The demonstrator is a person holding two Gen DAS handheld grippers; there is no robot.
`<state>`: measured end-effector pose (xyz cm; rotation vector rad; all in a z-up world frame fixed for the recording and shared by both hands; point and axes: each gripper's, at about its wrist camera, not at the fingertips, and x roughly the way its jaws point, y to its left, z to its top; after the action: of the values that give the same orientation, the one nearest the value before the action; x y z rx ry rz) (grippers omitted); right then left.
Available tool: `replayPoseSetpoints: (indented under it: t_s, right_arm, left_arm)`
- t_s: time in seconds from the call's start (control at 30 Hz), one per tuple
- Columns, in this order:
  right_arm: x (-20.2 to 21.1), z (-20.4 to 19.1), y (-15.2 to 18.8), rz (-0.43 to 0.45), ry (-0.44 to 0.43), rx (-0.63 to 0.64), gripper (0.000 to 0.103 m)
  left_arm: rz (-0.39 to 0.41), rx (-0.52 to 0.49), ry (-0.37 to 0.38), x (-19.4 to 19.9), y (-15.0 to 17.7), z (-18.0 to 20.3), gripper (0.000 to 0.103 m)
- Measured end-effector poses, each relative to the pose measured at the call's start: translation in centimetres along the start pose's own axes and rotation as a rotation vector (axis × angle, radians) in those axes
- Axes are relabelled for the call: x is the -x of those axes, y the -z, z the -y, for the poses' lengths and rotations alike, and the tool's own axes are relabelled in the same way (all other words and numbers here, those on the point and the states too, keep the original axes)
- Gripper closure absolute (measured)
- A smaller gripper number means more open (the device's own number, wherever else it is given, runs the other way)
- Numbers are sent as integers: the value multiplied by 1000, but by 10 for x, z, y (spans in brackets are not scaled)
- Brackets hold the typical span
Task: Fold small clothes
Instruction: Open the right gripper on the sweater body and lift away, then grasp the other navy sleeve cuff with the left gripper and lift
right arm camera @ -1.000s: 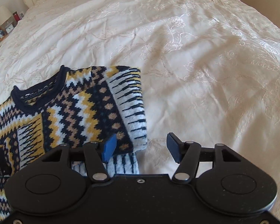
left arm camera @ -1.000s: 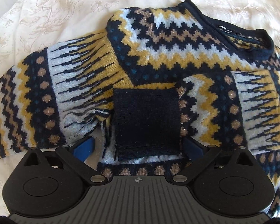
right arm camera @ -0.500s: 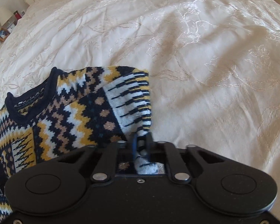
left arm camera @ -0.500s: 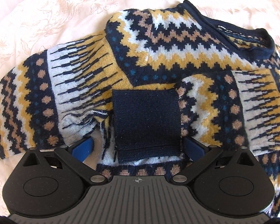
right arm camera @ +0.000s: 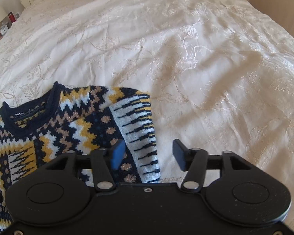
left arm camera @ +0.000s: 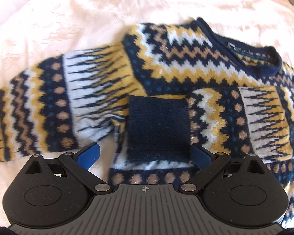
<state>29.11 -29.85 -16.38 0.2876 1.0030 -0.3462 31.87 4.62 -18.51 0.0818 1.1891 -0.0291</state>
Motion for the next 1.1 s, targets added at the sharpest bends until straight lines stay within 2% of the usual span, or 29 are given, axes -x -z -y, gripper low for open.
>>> replayPoseSetpoints:
  t_s: [0.1,0.17,0.27,0.53,0.73,0.87,1.1]
  right_arm:
    - [21,-15,4,18,-24,63,34]
    - [33,-25,11,28,-48,91,29]
    - [47,-43,24,31,-93,117,26]
    - [67,-98,62,-6,-175,150,24]
    - [80,-131,83,-22,-202,173,24]
    - [87,-148,92,-28,-203,182,24]
    - [96,-166,100,-34,-195,195,23]
  left_arm:
    - [61,19,-25,21,10,-18,4]
    - [95,43,-34,35,20,-38,4]
    - [118,91,-59,51,32,-72,4]
    - [160,303,-172,69,54,-195,4]
    - [171,476,-213,66,61,-272,4]
    - [172,554,-208,54,62,-302,4]
    - [207,558,-208,38,53,-326,5]
